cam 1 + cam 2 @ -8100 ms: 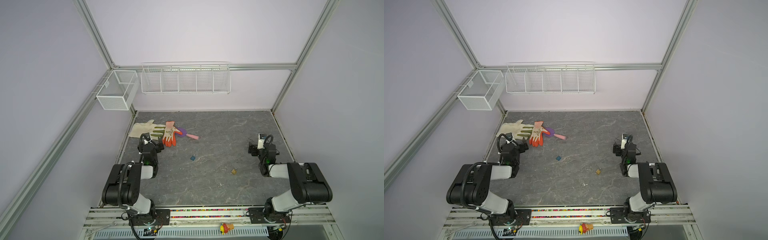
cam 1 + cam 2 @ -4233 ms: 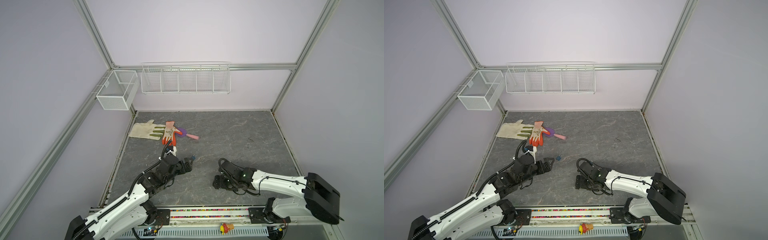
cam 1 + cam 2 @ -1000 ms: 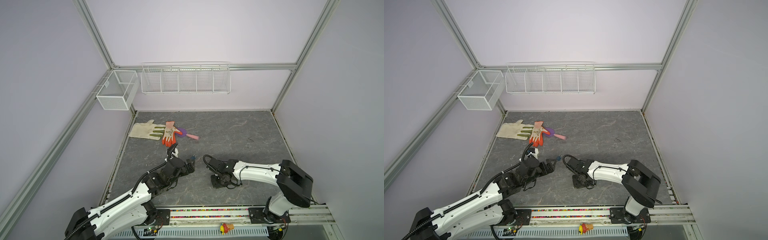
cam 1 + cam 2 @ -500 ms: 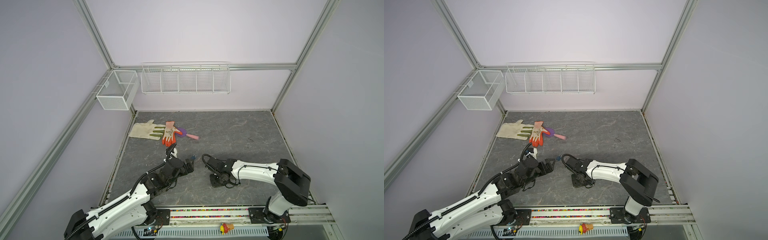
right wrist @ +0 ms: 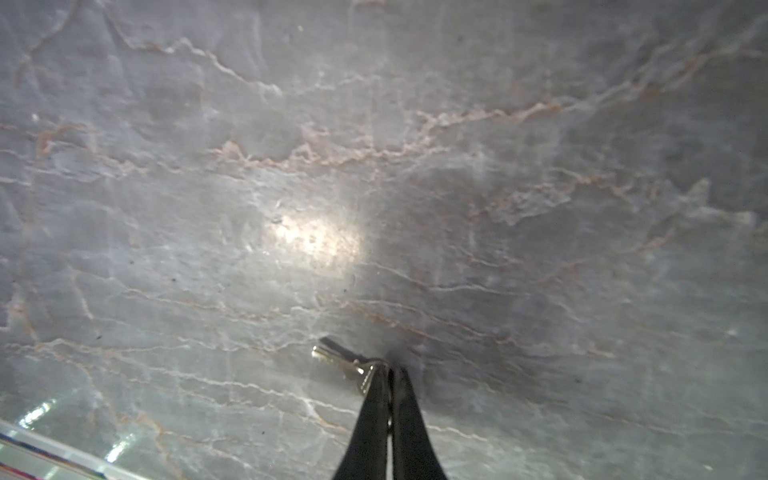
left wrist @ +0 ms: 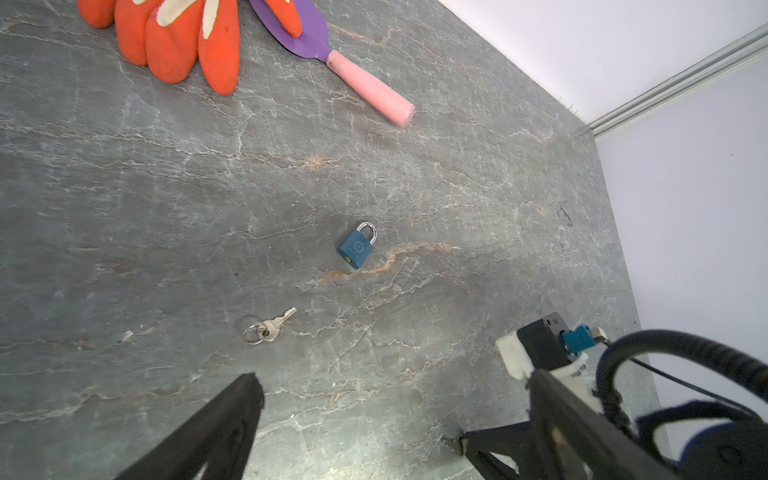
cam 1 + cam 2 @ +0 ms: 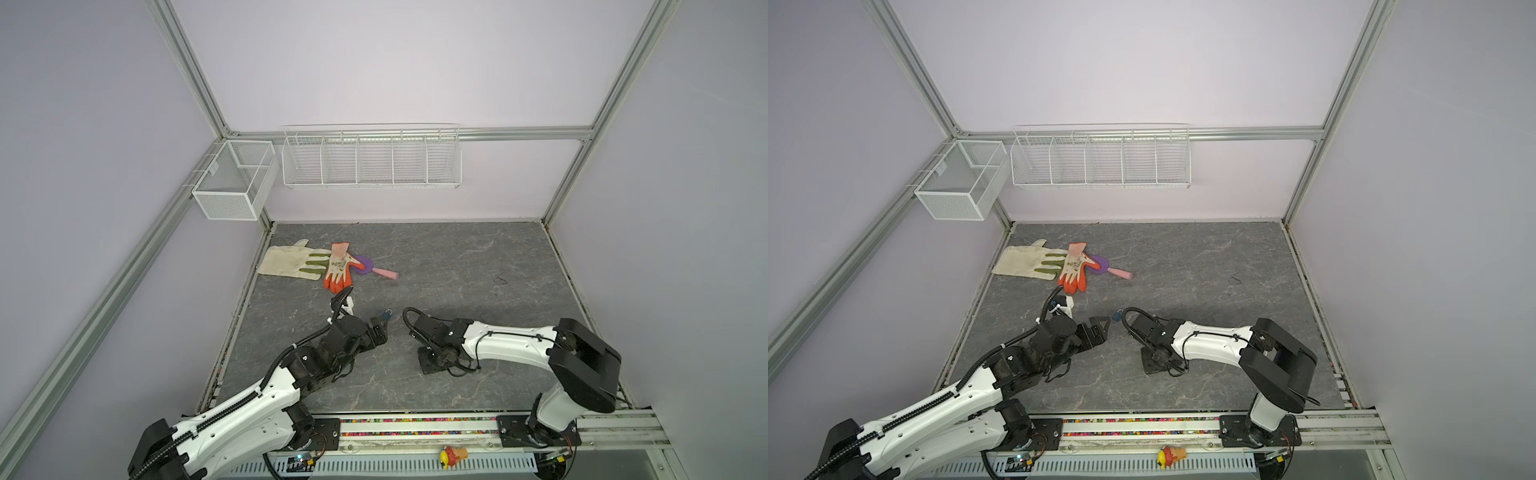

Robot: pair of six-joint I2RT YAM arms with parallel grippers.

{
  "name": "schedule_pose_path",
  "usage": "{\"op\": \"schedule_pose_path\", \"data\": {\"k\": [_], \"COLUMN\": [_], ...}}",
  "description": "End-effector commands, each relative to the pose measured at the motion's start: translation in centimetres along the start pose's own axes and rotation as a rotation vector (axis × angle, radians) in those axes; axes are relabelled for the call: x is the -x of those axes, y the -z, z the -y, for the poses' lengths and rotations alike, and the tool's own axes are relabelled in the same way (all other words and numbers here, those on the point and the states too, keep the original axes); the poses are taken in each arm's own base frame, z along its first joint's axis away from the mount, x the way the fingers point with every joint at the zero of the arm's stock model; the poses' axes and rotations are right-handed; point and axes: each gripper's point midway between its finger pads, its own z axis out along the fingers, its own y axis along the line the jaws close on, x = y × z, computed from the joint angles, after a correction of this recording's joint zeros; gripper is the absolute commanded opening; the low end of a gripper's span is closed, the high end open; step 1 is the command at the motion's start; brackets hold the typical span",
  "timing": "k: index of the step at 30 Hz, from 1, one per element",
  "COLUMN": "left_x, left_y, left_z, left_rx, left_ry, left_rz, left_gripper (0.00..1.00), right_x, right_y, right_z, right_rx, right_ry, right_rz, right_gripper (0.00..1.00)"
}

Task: Unlock with the key
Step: 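Lift the key with the right gripper toward the left gripper while the left arm rises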

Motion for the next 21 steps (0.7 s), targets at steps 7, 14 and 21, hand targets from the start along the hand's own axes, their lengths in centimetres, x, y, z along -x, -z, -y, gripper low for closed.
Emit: {"op": "schedule_pose_path", "data": {"k": [7, 14, 21], "left_x": [1.3, 1.3, 0.5], "left_y": [1.1, 0.7, -0.8], "left_z": [2.4, 5.1, 9.3], "left_rx": [-0.084, -0.186, -0.319], "left_ry": [0.164, 0.268, 0.374], "left_rz": [0.012, -0.027, -0.12], "left_gripper": [1.0, 0.93, 0.87], "right_x": [1.0, 3.1, 5.5], "right_y": [2.3, 6.5, 11.7], "right_z": [1.1, 0.8, 1.6], "right_rx": [0.03, 0.174, 0.299], "right_ry": [-0.023, -0.093, -0.16], "right_rz": [0.131, 0.23, 0.341], "right_gripper": [0.06, 0.06, 0.06]}}
